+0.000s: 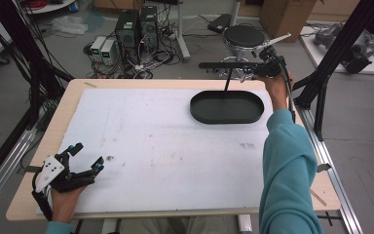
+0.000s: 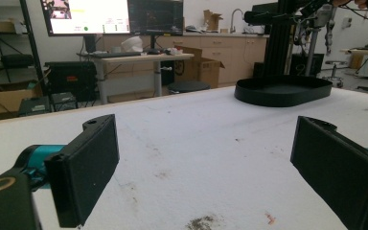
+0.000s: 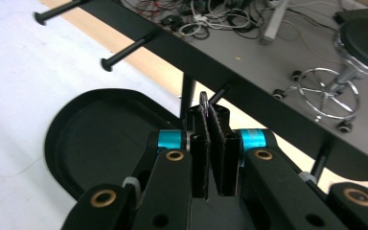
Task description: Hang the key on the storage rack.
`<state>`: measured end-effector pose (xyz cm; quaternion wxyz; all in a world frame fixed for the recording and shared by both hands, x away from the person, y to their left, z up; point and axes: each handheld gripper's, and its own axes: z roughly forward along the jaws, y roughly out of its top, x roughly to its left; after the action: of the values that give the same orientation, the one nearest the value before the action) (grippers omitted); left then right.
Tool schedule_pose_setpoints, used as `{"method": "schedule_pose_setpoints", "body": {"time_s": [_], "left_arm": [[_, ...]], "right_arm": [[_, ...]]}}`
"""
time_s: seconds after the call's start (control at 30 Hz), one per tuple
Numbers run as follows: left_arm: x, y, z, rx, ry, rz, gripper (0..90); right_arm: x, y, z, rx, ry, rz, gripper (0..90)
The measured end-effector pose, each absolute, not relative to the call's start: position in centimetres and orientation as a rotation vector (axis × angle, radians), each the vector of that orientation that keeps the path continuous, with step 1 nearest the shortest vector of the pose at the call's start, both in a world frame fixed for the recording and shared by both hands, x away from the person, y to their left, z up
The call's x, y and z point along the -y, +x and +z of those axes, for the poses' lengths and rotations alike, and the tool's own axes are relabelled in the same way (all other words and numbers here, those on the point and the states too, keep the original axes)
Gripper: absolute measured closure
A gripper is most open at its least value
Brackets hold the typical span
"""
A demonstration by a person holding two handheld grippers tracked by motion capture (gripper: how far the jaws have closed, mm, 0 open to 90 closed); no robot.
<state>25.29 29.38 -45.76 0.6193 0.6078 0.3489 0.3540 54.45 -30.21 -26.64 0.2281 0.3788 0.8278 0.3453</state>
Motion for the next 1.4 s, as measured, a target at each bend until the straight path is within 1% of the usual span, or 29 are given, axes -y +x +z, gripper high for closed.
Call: {"method": "schedule_pose_setpoints", "body": {"time_s": [0.07,0.13,0.2,0.23,0.3,0.33,0.47,0.53,0.67,0.8,0.9,1.03,1.23,1.4], "left_arm": [[-29.4,25.3,-45.8,-0.802,1.398,0.814,9.9],[-29.4,25.3,-45.8,-0.803,1.398,0.814,9.9],[-29.4,25.3,-45.8,-0.803,1.398,0.810,9.9],[-29.4,25.3,-45.8,-0.804,1.396,0.809,9.9],[-29.4,25.3,-45.8,-0.806,1.392,0.807,9.8],[-29.4,25.3,-45.8,-0.808,1.393,0.805,9.9],[-29.4,25.3,-45.8,-0.808,1.393,0.806,9.9],[-29.4,25.4,-45.7,-0.810,1.394,0.804,9.9],[-29.4,25.4,-45.7,-0.813,1.394,0.803,9.9],[-29.4,25.4,-45.7,-0.810,1.402,0.808,9.9],[-29.4,25.4,-45.7,-0.813,1.396,0.807,9.9],[-29.4,25.4,-45.7,-0.810,1.403,0.810,9.9],[-29.3,25.5,-45.7,-0.832,1.402,0.804,9.9],[-29.4,25.6,-45.7,-0.840,1.407,0.798,9.9]], "right_arm": [[30.3,54.4,-26.5,-2.253,1.046,0.970,85.2],[30.2,54.3,-26.4,-2.226,1.050,0.963,80.3],[30.3,54.3,-26.4,-2.228,1.050,0.971,77.4],[30.3,54.3,-26.4,-2.223,1.056,0.976,72.8],[30.3,54.2,-26.4,-2.207,1.097,1.021,57.0],[30.4,54.2,-26.4,-2.211,1.114,1.046,52.3],[30.2,53.8,-26.3,-2.168,1.167,1.139,10.9],[30.0,53.3,-26.2,-2.134,1.199,1.182,0.8],[29.9,51.2,-26.0,-2.101,1.150,1.278,0.8],[29.8,49.5,-25.4,-2.148,1.140,1.248,0.8],[29.4,47.2,-24.7,-2.137,1.030,1.323,0.8],[29.3,44.4,-24.5,-2.133,0.942,1.386,0.8],[29.3,38.9,-26.0,-2.088,0.796,1.495,0.8],[29.4,35.9,-28.3,-2.082,0.746,1.520,0.8]]}}
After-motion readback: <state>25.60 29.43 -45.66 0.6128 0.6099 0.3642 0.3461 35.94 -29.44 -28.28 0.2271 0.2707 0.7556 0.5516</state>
